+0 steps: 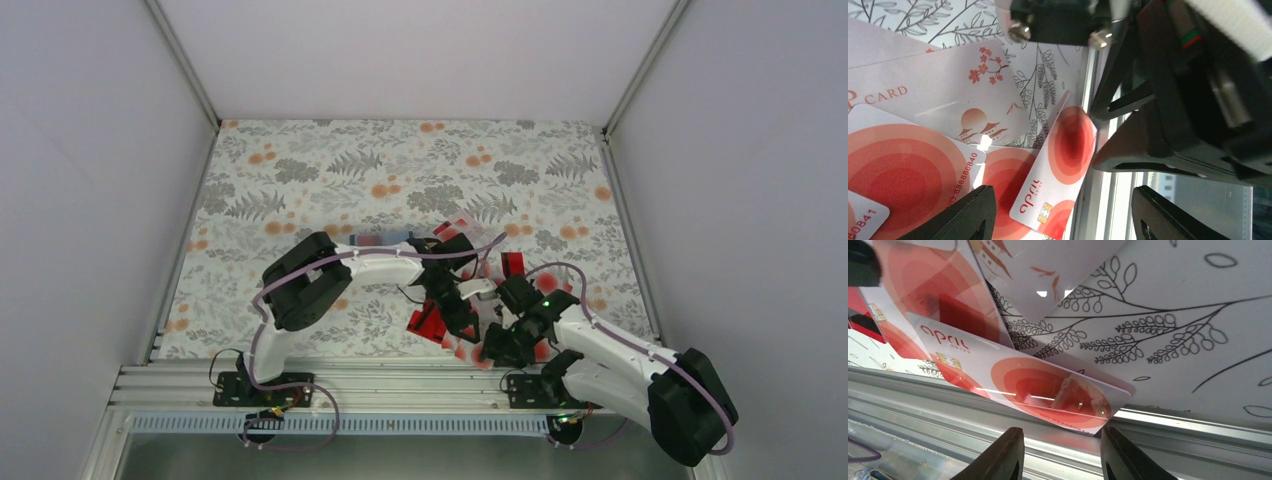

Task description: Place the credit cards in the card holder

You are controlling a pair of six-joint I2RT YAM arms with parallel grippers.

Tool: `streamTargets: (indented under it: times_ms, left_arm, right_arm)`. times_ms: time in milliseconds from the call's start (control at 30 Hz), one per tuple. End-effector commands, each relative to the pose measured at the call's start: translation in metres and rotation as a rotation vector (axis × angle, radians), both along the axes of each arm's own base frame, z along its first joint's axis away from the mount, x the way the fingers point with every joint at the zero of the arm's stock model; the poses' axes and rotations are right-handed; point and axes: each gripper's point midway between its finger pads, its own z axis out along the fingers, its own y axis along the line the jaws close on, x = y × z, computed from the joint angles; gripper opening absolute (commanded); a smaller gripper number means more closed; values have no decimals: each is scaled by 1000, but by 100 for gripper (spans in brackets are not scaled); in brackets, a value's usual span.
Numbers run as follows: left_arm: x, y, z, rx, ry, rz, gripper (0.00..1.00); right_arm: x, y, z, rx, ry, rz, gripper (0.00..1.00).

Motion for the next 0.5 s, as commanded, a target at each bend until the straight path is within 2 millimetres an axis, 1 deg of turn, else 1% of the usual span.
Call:
streamTargets:
  times_ms: [0, 333, 467]
  left_arm:
    - [-7, -1, -7, 17, -3, -38, 68]
    - [-15, 4, -16, 48, 14, -51, 67]
    - [-19, 5, -20, 57, 29, -65, 65]
  right_arm:
    - [4, -1, -5, -4, -18, -6, 40]
    - [3, 0, -7, 3, -14, 7, 39]
    - [3, 0, -8, 0, -13, 10, 39]
